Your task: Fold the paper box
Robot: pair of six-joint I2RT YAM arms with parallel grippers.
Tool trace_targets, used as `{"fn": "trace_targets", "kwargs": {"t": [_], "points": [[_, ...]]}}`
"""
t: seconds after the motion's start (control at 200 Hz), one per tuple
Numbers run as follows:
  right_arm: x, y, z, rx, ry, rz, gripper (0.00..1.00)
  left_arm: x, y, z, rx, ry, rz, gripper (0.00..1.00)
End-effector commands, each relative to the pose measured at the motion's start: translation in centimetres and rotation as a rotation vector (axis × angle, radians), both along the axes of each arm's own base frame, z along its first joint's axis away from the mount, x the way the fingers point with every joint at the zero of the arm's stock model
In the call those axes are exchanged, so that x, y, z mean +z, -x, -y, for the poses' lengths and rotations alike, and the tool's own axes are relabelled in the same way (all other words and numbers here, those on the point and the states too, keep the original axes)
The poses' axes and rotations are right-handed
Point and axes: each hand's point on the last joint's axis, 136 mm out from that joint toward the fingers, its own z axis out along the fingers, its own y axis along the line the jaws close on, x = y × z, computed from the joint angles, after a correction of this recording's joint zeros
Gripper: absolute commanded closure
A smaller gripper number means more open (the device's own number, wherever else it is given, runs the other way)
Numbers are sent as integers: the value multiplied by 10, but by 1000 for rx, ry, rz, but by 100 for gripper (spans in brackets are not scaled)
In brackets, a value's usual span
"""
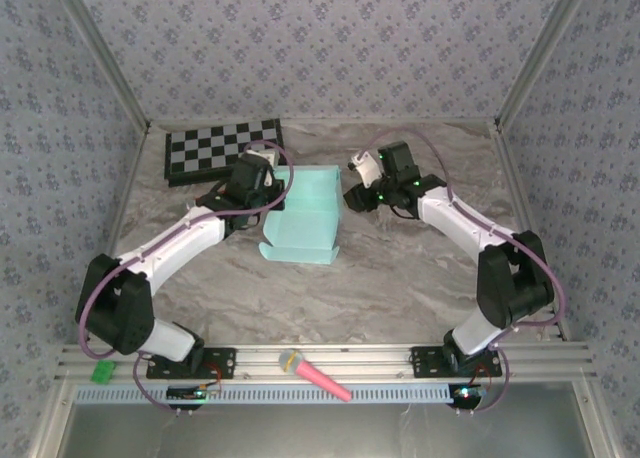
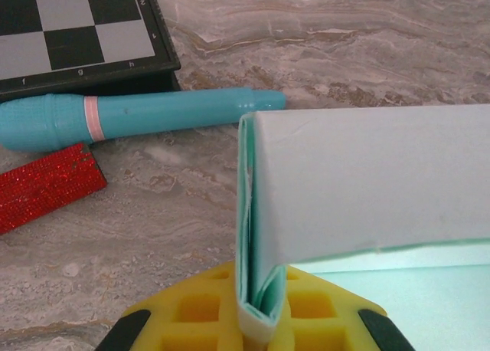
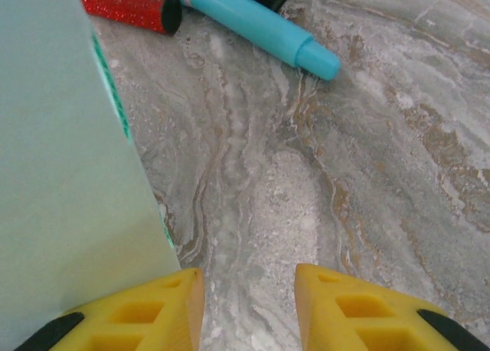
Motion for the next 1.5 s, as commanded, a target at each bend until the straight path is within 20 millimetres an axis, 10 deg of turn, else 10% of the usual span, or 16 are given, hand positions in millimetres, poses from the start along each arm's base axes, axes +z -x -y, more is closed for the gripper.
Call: {"fn": "trace_targets", "kwargs": {"t": [0.0,0.765,1.259,1.494], "points": [[16,-7,-14,1,-30,29,62,31,-4,23,-48,78,59,100],[19,-1,-12,-22,-22,-5,62,12,-6,4,36,-27,29,100],[-67,-2,25,-296,6,-301,57,-38,7,5,25,19,13,100],[-76,14,45,-435,-88,-386,56,-49,1,-9,150,45,47,100]]}}
